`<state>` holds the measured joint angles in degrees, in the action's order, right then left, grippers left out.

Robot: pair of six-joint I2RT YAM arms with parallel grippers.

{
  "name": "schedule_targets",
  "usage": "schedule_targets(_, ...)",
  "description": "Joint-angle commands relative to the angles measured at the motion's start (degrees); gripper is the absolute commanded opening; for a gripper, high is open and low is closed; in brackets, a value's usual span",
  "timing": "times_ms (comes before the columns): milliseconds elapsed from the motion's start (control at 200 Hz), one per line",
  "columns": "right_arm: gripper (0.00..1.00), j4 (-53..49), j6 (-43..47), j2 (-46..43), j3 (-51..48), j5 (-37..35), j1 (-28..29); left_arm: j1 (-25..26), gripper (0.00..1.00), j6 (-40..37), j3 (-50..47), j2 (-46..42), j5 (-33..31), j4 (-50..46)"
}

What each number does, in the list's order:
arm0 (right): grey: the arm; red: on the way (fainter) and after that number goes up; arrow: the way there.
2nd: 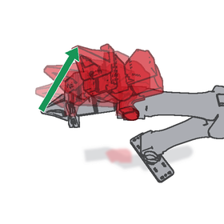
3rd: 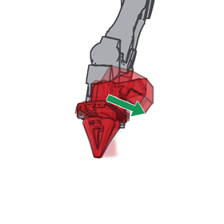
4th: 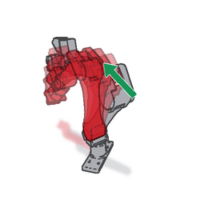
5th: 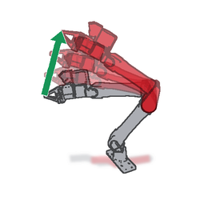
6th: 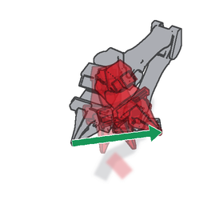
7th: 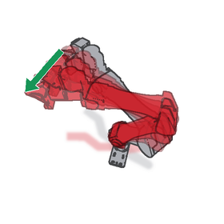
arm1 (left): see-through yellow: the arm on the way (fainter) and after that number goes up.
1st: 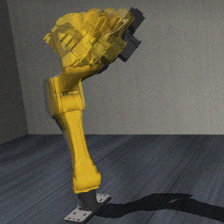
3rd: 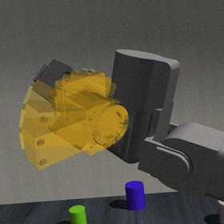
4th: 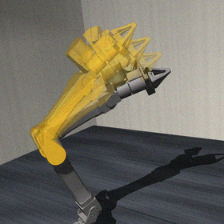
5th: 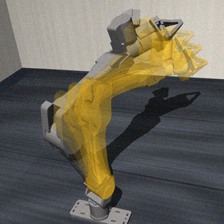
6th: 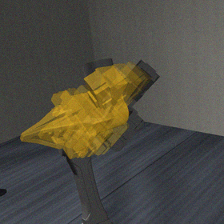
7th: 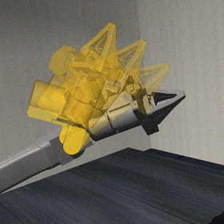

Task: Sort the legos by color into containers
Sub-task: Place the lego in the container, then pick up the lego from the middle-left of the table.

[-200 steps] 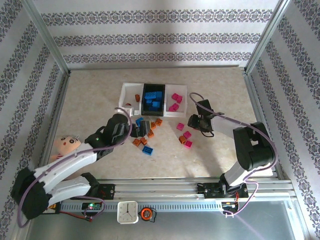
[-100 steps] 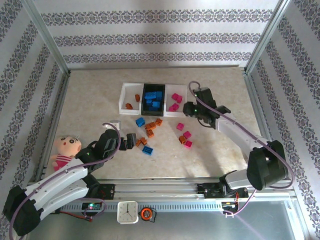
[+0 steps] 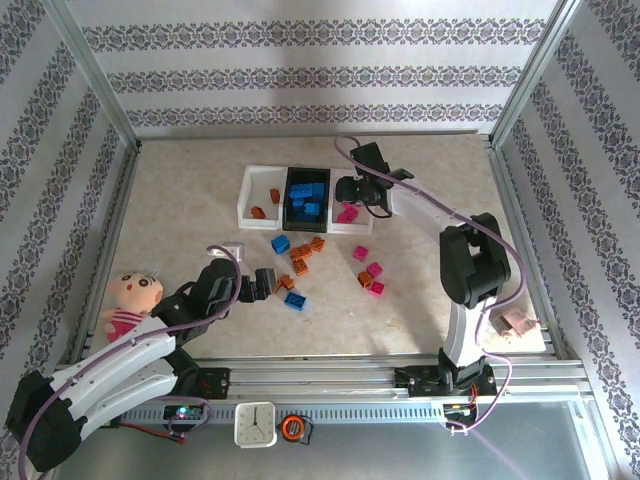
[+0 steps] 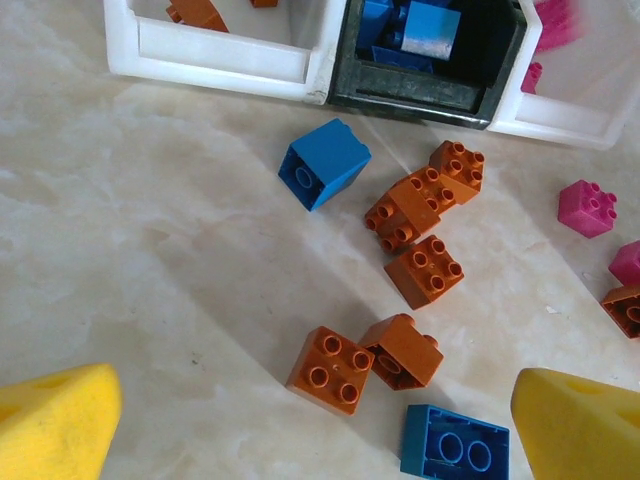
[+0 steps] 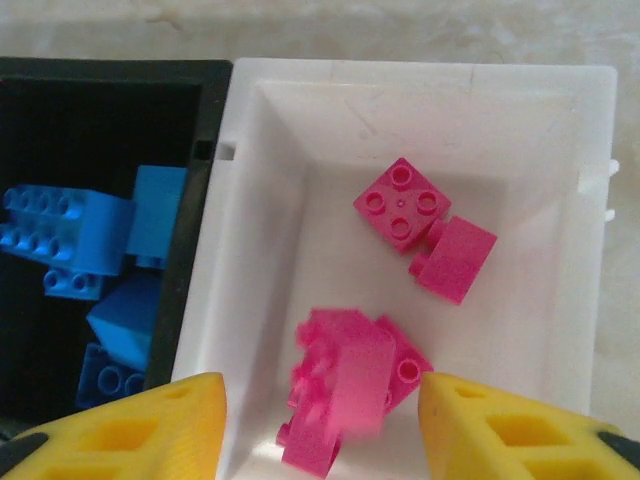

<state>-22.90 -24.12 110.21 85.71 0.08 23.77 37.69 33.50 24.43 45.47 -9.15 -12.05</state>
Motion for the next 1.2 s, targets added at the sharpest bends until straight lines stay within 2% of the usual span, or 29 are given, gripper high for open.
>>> schedule_targets(0,0.61,-2.7,1.4,-0.9,3.8,-2.4,0.0,-1.0,1.00,0.6,-0.4,0.1,1.0,0.0)
schedule_targets(120,0.65,-2.7,1.5,-5.8,1.2,-2.8,0.9,-1.1,1.00,0.3,0.1,-0.1,1.1,-0.4)
schedule_targets(215,0.66,-2.3,1.2,-11.0,-4.1,-2.4,2.3,-1.1,1.00,-0.3,0.5,-0.1,1.5,-0.2)
schedule_targets(335,0.67,-2.2,0.9,-17.8,-12.2,-2.4,4.7,-1.1,1.00,-1.0,0.6,2.0,4.8,1.3)
schedule_targets(500,0.67,-1.6,-0.8,-24.5,-22.1,-1.6,6.4,-1.1,0.85,-2.1,4.7,13.1,9.1,0.4)
schedule_targets(630,0.67,-1.2,-1.9,-27.5,-26.1,-1.6,6.5,-1.0,0.86,-3.7,9.2,23.8,12.1,-0.1)
schedule_targets(750,0.67,-1.0,-1.5,-29.3,-27.3,-2.1,6.5,-0.7,0.83,-4.5,11.9,28.7,11.9,0.5)
schedule_targets(874,0.67,-0.9,-1.2,-30.4,-27.8,-2.1,6.5,-0.2,0.83,-5.5,14.9,31.3,8.9,-3.0)
schedule_targets(974,0.67,-0.9,-1.2,-30.8,-28.2,-2.4,6.3,-0.1,0.72,-4.3,14.9,31.1,6.9,-5.2)
schedule_targets(1034,0.67,-0.5,-1.2,-31.1,-28.8,-2.4,6.2,-0.2,0.69,-3.1,13.6,29.4,7.2,-5.7)
schedule_targets(1194,0.66,0.7,-1.6,-31.7,-30.2,-2.0,5.8,-0.2,0.69,-2.2,12.4,26.2,8.9,-11.3)
